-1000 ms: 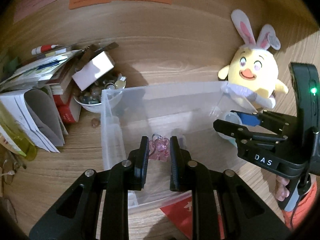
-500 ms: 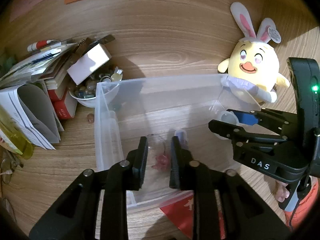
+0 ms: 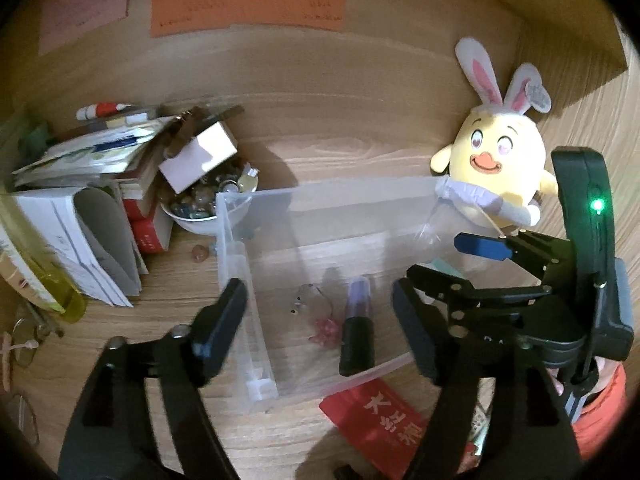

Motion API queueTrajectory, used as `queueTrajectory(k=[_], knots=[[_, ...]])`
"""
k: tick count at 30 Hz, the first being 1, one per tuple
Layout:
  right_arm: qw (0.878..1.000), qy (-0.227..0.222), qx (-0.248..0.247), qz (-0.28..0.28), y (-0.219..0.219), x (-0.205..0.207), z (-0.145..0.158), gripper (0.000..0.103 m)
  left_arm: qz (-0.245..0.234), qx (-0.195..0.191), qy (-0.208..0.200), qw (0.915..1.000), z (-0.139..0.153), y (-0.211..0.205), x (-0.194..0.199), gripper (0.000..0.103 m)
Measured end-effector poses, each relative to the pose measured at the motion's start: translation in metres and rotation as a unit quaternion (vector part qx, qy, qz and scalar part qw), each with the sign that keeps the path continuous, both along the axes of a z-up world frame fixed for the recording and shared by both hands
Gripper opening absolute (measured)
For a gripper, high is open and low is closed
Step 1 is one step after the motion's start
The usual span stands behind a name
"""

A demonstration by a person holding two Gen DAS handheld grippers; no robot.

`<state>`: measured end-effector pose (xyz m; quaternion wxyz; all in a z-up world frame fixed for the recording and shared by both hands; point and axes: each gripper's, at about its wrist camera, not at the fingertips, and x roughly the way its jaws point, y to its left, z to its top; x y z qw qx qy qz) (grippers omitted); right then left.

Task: Organize objects
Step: 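Open the right tool to drop the tape roll while the left tool releases the charm, then withdraw both open tools from the box back toward the desk items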

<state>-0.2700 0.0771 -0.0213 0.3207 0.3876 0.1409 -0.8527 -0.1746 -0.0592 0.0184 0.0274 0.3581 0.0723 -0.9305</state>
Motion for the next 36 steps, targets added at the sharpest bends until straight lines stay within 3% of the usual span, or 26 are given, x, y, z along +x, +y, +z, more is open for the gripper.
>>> queueTrajectory(k=[5,8,20,30,36], knots=[[1.0,0.022,0.0,0.008,-0.001,0.013,0.013,0.071,0.008,-0.01,0.006,0.9999,0.01,-0.002,0.016,0.084],[0.999,0.032,-0.004,0.012,0.001,0.023,0.021,0.081,0.01,-0.016,0.011,0.9998,0.016,-0.003,0.03,0.09],[0.998,0.047,-0.037,0.032,0.023,0.072,0.045,0.082,0.009,-0.034,0.027,0.999,0.029,-0.001,0.088,0.097],[0.997,0.057,-0.044,0.033,0.054,0.108,0.04,0.082,0.017,-0.044,-0.004,0.9989,0.004,-0.008,0.12,0.098],[0.998,0.042,-0.043,0.032,0.069,0.122,0.024,0.082,0.031,-0.024,-0.034,0.9987,-0.022,-0.018,0.134,0.098]])
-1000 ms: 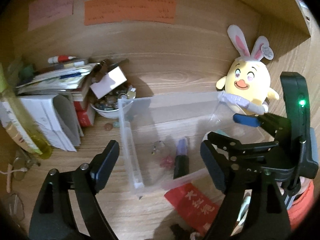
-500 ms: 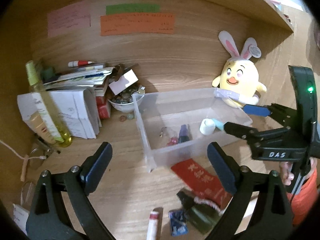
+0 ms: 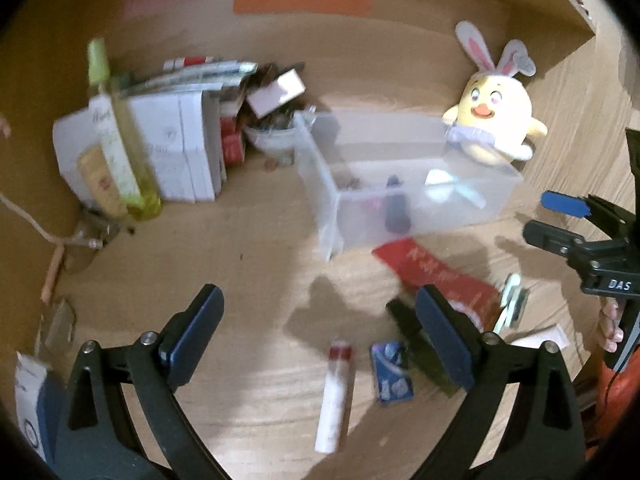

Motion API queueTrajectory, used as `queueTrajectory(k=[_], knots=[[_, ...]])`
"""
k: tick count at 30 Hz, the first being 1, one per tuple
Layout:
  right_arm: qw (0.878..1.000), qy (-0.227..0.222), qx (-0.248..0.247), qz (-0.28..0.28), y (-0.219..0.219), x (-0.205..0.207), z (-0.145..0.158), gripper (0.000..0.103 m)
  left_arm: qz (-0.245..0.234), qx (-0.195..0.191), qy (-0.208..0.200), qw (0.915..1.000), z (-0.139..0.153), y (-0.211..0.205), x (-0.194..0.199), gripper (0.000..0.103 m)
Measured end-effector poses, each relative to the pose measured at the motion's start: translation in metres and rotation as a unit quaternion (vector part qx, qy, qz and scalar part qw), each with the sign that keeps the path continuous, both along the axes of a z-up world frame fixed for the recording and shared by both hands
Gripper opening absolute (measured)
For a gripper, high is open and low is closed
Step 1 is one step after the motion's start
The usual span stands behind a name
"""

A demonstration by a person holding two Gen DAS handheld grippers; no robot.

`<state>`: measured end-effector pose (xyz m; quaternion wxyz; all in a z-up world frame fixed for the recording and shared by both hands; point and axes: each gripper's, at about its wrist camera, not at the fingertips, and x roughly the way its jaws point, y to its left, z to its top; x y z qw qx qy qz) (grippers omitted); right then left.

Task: Organize objects
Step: 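Withdraw both open tools from the box back toward the desk items, then grasp the white red-capped tube with the left tool while the right tool grasps the green square packet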

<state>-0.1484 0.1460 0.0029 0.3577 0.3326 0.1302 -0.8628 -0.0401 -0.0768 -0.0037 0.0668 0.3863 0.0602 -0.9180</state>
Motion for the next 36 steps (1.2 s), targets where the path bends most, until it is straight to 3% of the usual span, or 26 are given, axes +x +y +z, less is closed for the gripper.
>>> queueTrajectory(k=[5,12,14,16,20,28,34,36], knots=[[0.999,-0.033,-0.013,-0.005,0.017,0.01,-0.019,0.082,0.005,0.005,-0.011,0.9999,-0.015,-0.001,0.011,0.098],[0.999,-0.031,-0.004,-0.006,0.026,0.032,-0.037,0.082,0.002,0.016,-0.028,0.9995,-0.035,0.005,0.022,0.097],[1.0,-0.029,0.0,-0.003,0.025,0.037,-0.04,0.082,0.004,0.02,-0.03,0.9993,-0.039,0.005,0.024,0.091],[1.0,-0.03,0.001,0.0,0.024,0.041,-0.043,0.082,0.002,0.033,-0.037,0.9988,-0.043,0.005,0.027,0.076],[0.999,-0.038,0.001,0.006,0.022,0.046,-0.05,0.081,-0.004,0.039,-0.044,0.9983,-0.053,0.007,0.029,0.058],[0.998,-0.065,0.004,0.009,0.016,0.044,-0.064,0.046,-0.011,0.016,-0.036,0.9992,-0.056,0.012,0.028,0.017],[0.998,-0.069,0.001,0.008,0.017,0.042,-0.066,0.024,-0.007,0.008,-0.034,0.9994,-0.056,0.012,0.028,0.015],[0.998,-0.068,0.0,0.006,0.018,0.042,-0.066,0.023,-0.003,0.009,-0.034,0.9994,-0.057,0.012,0.027,0.015]])
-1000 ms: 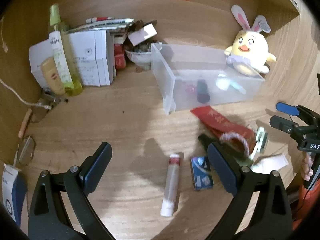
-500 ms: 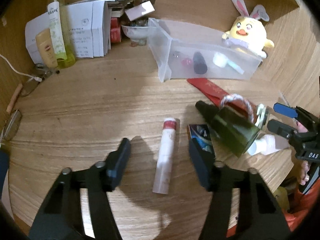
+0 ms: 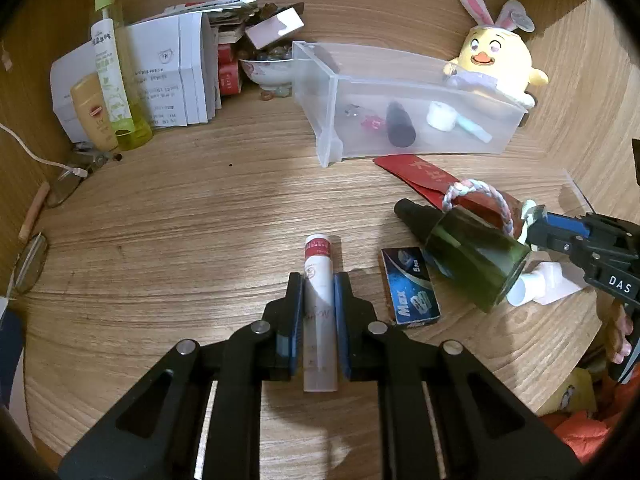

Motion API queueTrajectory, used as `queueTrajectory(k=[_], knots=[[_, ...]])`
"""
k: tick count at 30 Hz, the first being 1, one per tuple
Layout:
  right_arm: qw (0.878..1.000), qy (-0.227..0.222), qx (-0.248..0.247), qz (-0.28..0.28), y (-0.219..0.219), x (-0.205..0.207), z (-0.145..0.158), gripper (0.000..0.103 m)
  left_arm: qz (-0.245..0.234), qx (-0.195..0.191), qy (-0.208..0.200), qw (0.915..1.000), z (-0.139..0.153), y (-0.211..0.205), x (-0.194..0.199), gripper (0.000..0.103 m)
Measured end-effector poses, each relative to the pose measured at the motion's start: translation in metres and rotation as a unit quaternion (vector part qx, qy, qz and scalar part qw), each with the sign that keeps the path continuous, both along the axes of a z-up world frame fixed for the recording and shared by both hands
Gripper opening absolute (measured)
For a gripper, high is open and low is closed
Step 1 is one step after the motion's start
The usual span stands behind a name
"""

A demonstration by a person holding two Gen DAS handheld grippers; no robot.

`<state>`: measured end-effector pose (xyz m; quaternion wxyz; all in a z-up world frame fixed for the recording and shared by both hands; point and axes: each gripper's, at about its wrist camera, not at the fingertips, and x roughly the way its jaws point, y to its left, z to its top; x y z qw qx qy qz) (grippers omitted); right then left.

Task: Organize objects
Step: 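Grasp the white red-capped tube with the left tool while the right tool grasps the green square packet, then carry the white tube and green packet over the clear plastic box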

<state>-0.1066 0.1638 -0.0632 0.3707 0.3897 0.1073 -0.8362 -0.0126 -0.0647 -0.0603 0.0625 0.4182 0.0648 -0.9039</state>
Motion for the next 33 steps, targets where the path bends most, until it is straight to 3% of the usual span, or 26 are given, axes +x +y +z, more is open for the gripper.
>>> queueTrajectory(k=[8,33], knots=[[1.0,0.005,-0.013,-0.01,0.01,-0.003,0.007,0.023,0.016,0.009,0.013,0.9998,0.008,-0.004,-0.001,0.015],[0.995,0.051,-0.074,-0.032,0.013,-0.026,0.057,0.022,0.016,0.02,0.113,0.9933,0.078,-0.002,-0.026,0.015]])
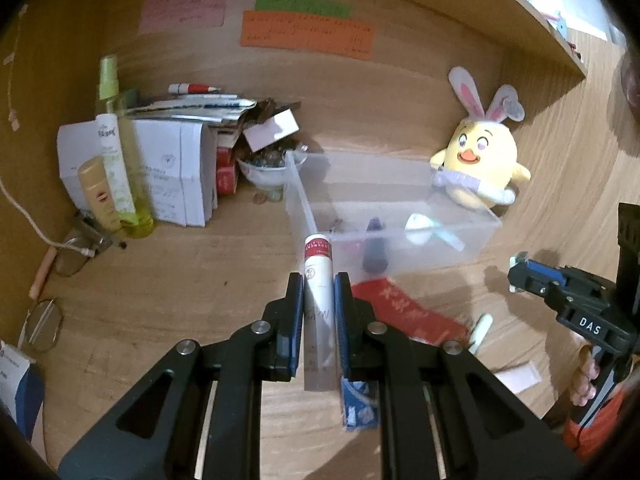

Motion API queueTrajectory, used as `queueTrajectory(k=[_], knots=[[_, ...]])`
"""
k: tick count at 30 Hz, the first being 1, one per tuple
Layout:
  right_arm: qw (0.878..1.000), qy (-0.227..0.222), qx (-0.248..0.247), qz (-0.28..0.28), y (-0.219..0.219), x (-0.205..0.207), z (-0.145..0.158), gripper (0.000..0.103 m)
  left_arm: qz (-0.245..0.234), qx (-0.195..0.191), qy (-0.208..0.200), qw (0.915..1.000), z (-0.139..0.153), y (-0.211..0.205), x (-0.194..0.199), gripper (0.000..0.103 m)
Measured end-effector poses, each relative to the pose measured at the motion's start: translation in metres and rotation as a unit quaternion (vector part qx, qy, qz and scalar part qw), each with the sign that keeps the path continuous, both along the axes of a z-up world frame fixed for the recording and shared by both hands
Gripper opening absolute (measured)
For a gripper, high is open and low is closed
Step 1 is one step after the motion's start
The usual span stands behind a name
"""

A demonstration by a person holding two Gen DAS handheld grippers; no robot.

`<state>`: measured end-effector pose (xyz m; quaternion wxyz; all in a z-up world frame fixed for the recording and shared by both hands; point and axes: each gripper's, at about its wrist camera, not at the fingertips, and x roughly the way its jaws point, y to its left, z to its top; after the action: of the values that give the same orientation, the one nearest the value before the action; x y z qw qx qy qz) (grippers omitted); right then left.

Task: Organize objects
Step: 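Carry the white tube and green packet over the clear plastic box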

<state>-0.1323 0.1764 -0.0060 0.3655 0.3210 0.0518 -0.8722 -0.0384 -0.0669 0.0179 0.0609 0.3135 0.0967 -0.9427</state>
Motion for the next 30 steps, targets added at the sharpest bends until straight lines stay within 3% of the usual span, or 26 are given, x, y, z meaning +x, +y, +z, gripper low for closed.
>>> queueTrajectory(k=[12,30], knots=[[0.999,0.029,-0.017,-0.003,-0.014,-0.03,0.03,0.023,-0.013,-0.003,0.025,0.9996,0.026,0.004,-0.036,0.015],[0.999,0.047,0.022,0.006,-0.062,-0.084,0.051,0.022,-0.033,0.001,0.02,0.9992,0.035,0.005,-0.094,0.015]])
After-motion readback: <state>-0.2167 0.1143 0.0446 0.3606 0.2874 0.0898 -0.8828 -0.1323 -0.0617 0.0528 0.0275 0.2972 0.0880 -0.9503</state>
